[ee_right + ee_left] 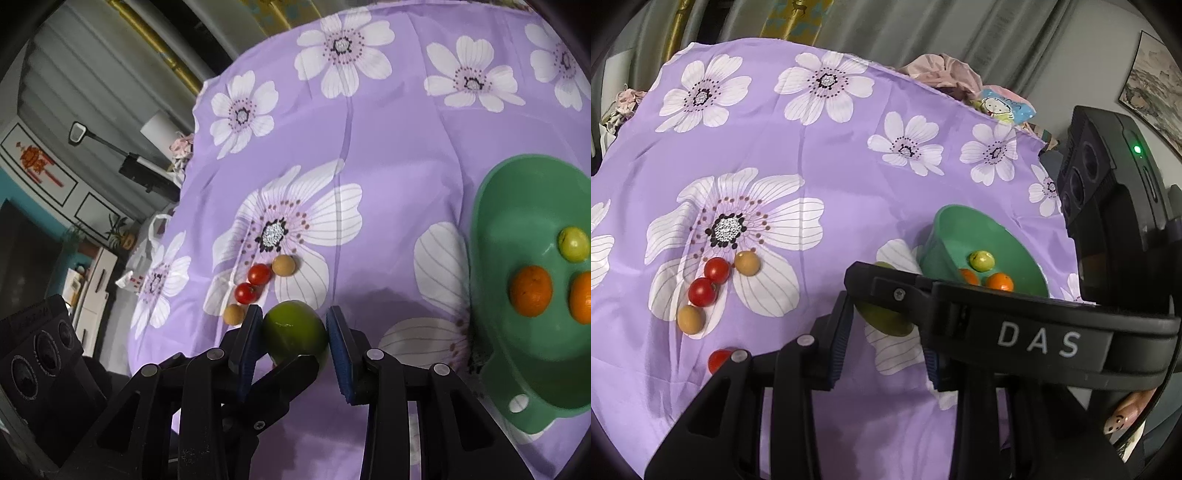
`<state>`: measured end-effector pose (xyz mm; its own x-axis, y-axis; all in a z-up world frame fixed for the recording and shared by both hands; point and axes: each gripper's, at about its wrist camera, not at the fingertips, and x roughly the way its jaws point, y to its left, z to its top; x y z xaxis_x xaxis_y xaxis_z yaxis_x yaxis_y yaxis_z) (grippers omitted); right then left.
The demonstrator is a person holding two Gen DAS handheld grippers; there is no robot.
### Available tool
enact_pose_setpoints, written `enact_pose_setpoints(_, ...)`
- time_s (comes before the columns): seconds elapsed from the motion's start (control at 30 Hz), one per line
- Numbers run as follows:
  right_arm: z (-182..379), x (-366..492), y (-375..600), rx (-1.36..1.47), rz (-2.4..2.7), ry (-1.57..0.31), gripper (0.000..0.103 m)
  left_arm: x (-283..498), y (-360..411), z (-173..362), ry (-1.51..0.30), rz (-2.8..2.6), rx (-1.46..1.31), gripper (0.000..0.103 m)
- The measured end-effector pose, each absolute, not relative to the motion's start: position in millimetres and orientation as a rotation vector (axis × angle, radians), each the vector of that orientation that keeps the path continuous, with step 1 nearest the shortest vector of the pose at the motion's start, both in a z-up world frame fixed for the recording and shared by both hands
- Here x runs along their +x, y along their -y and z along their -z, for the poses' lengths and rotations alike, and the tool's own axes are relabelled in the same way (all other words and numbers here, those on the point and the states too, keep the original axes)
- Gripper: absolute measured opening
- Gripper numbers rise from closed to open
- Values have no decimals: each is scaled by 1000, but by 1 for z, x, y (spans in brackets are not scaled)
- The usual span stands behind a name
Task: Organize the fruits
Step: 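Lift the lime with the right tool and carry it over the green bowl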
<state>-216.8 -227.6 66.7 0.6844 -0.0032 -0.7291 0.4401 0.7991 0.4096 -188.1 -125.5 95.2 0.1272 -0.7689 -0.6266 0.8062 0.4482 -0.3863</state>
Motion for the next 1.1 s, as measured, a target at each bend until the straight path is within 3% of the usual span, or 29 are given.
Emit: enact_pose_setpoints(1.1, -83, -246, 240, 591, 270, -718, 39, -214, 145, -114, -825, 1164, 89, 34)
